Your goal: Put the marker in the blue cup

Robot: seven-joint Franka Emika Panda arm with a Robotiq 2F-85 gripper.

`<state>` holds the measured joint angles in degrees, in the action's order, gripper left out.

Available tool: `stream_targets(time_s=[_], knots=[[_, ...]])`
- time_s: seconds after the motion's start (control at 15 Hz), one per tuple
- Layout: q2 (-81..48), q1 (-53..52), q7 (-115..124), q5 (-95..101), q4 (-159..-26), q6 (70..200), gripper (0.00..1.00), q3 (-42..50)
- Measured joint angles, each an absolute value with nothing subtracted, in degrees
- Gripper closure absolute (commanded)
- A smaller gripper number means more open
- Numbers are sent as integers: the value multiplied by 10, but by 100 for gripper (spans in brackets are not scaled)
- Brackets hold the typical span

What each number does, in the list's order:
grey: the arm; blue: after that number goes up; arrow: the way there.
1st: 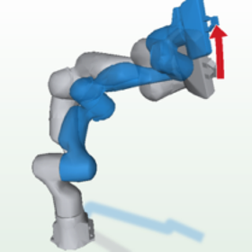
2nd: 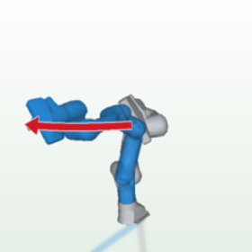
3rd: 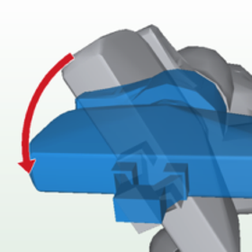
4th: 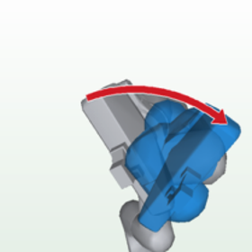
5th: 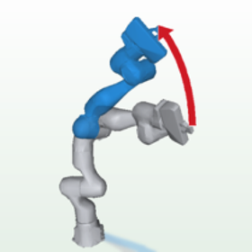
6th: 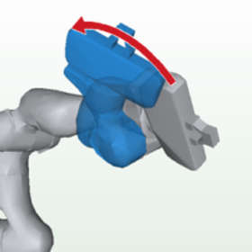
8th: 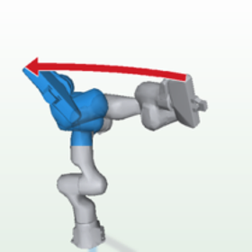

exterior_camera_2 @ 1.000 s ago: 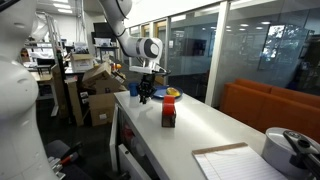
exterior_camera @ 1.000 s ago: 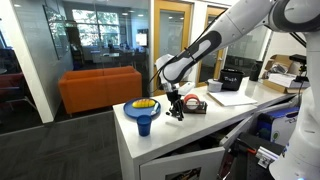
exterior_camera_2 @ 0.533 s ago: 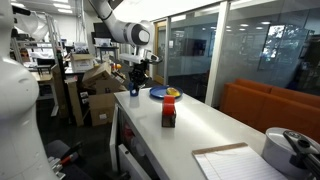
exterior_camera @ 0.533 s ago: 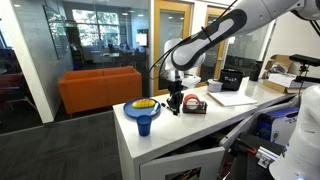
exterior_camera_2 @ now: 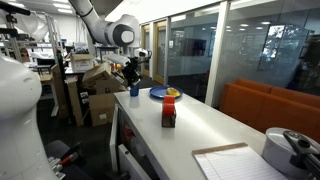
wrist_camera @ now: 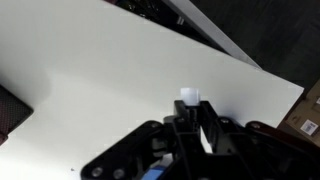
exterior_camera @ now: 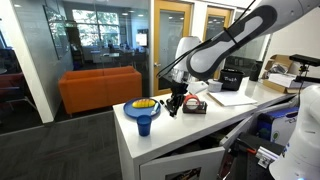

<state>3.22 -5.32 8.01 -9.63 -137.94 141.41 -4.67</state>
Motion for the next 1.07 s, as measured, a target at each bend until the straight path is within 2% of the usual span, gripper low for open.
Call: stream_targets(time_s=[1.07], knots=[[70,-80,191,-71,-1430,1567,95,-99]])
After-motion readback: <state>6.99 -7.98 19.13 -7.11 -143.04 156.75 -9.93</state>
